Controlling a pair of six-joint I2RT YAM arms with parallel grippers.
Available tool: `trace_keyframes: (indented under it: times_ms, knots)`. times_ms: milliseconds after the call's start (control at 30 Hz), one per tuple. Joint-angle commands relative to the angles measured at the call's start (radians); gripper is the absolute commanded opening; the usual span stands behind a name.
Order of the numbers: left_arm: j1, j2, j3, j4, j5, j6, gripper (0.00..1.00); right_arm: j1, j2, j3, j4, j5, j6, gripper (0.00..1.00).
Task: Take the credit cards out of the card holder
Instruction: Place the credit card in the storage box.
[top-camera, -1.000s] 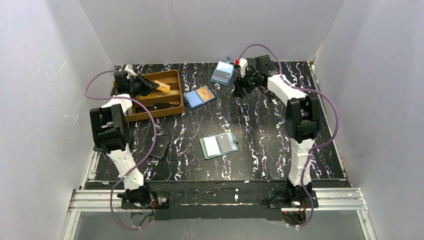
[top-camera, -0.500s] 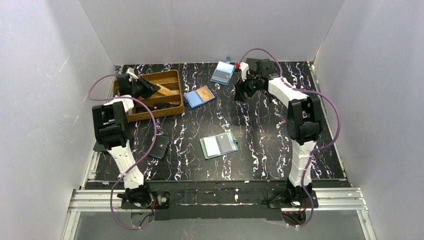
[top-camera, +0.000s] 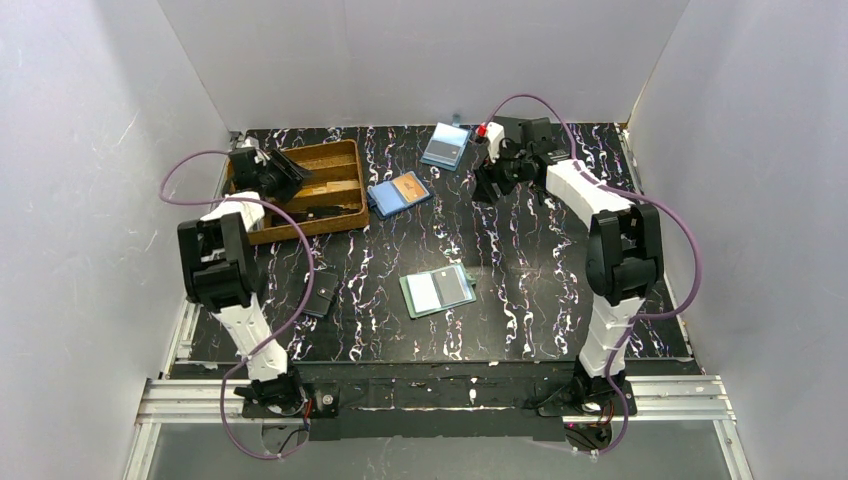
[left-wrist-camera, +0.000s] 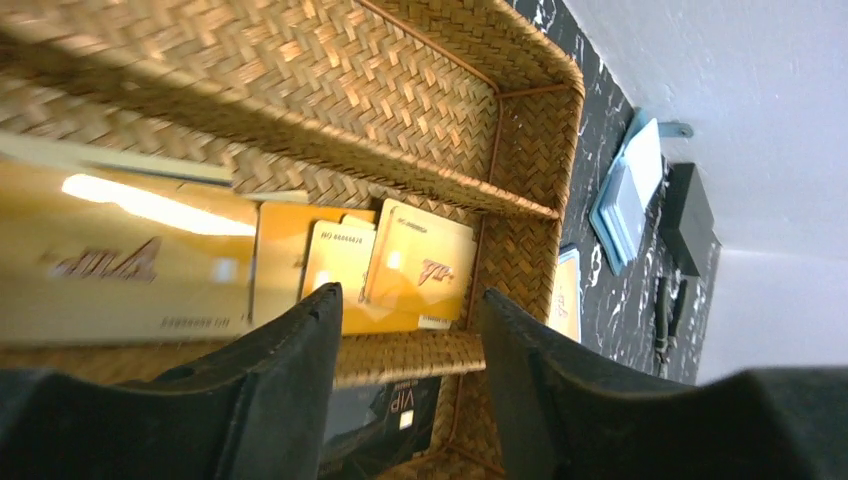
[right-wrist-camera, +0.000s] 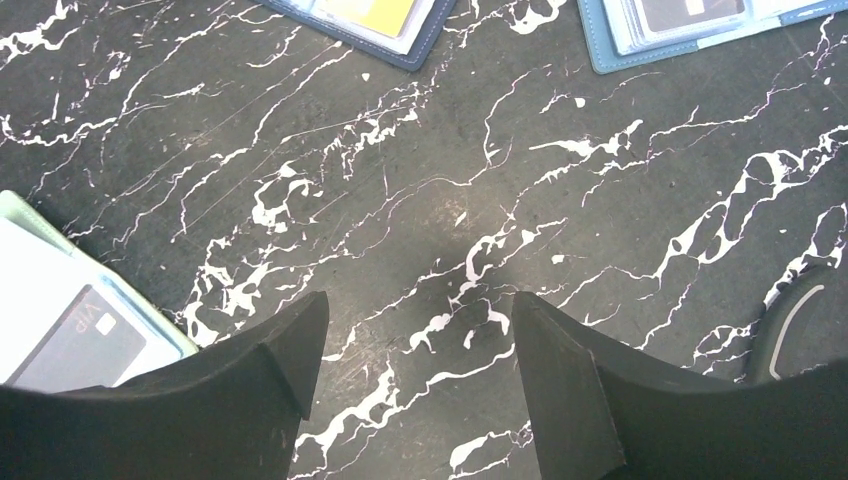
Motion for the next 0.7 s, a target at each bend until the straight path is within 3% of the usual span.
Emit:
trace_keyframes:
  times_ms: [0, 233, 433, 500, 667]
  knots:
    - [0.005, -0.235, -0.038, -0.142, -0.177, 0.116, 0.57, 0.006, -0.086, -0.013, -0.026, -0.029, -0.026, 0.77]
    - [0.032, -0.517, -0.201, -0.196, -0.203, 0.08, 0.98, 0.009, -0.125, 0.054, -0.35, -0.107, -0.198, 0.77]
    - [0.112, -0.711, -0.339, -0.238, -0.126, -0.004, 0.98, 0.008, -0.25, 0.015, -0.525, -0.057, -0.306, 0.79]
    - [0.111, -0.776, -0.38, -0.276, -0.15, -0.011, 0.98, 0.007, -0.281, 0.019, -0.585, -0.022, -0.337, 0.8]
    - [0.037, -0.843, -0.464, -0.188, -0.035, -0.08, 0.98, 0.002, -0.327, 0.056, -0.706, 0.072, -0.37, 0.84]
